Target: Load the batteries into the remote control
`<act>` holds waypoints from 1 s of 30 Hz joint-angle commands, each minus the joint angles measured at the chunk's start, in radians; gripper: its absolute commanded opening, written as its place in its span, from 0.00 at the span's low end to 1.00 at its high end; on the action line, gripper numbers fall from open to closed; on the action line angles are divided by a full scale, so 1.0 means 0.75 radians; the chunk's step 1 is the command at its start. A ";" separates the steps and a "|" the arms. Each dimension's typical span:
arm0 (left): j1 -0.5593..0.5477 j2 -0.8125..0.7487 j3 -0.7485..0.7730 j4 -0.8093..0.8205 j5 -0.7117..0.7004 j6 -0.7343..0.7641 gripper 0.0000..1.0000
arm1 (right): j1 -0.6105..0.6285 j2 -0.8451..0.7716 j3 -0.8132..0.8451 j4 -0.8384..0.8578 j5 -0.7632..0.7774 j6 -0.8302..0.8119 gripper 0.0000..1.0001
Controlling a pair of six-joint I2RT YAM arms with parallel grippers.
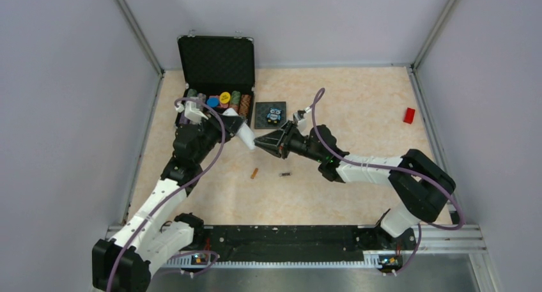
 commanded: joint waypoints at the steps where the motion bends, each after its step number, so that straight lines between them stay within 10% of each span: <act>1: -0.036 0.020 0.019 0.015 0.158 -0.036 0.00 | -0.004 0.030 0.046 0.185 0.021 -0.021 0.24; 30: -0.035 0.068 0.032 -0.131 0.029 0.103 0.00 | -0.010 -0.013 0.009 0.070 0.071 0.007 0.25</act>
